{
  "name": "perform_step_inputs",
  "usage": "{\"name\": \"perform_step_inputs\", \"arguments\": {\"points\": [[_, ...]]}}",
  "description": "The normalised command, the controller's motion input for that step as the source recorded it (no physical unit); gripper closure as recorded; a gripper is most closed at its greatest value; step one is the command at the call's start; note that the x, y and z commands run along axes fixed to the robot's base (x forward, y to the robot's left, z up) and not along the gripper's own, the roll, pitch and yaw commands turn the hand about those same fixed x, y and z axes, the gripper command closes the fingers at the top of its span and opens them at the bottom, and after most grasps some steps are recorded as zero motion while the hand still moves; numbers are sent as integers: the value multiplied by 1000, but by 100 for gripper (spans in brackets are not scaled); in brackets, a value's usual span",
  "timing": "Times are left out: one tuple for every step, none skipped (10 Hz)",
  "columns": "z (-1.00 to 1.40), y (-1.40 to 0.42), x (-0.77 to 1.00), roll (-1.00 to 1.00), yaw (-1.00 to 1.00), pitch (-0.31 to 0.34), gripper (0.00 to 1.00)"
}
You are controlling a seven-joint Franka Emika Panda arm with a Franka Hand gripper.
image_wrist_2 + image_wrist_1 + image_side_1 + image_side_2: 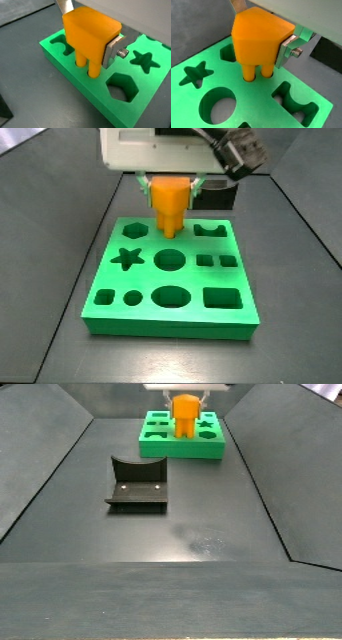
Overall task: Pick up the 3 prong object. Move up. Move to above the board. Insert the 3 prong object.
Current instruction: Insert the 3 prong object.
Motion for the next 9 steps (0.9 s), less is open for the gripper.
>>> {"name": "perform_step_inputs", "arguments": {"points": [[-197,-31,-26,57,49,-74,100],[-346,-3,-9,113,63,-100,100],[-560,0,-57,217,111,-167,100],[-631,0,0,244,97,-189,100],[-611,0,-49,261,103,-201,100],[-589,0,-20,267,91,-203,100],[-580,-9,0,263,71,-209,100],[-571,-31,0,250,57,-216,100],[-577,-51,0,237,49,-223,100]]}}
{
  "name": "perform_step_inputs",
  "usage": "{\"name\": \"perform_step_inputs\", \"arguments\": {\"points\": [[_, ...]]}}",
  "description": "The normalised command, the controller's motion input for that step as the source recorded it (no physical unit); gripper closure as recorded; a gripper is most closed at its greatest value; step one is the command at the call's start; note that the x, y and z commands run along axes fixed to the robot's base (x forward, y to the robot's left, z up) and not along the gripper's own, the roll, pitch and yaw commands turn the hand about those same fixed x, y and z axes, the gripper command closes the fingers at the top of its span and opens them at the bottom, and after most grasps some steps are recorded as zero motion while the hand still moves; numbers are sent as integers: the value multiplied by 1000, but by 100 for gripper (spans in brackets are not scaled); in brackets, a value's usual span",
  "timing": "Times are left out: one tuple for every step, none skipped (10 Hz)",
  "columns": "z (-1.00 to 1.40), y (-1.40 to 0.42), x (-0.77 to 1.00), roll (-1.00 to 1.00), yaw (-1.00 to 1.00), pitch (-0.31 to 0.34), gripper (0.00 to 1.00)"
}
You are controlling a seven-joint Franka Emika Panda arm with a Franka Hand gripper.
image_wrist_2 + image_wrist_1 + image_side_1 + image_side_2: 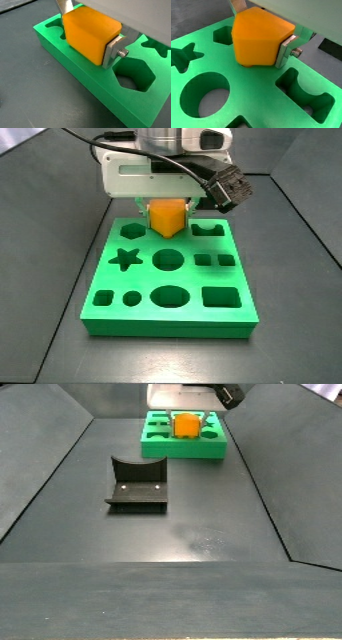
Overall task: Pick up the 3 prong object. Move up. Move to above the board. Insert the 3 prong object.
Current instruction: Insert the 3 prong object.
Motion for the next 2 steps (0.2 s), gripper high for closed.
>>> {"name": "perform_step_inputs", "arguments": {"points": [[-6,0,20,0,-26,0,100],[0,0,0,0,0,0,100]]}}
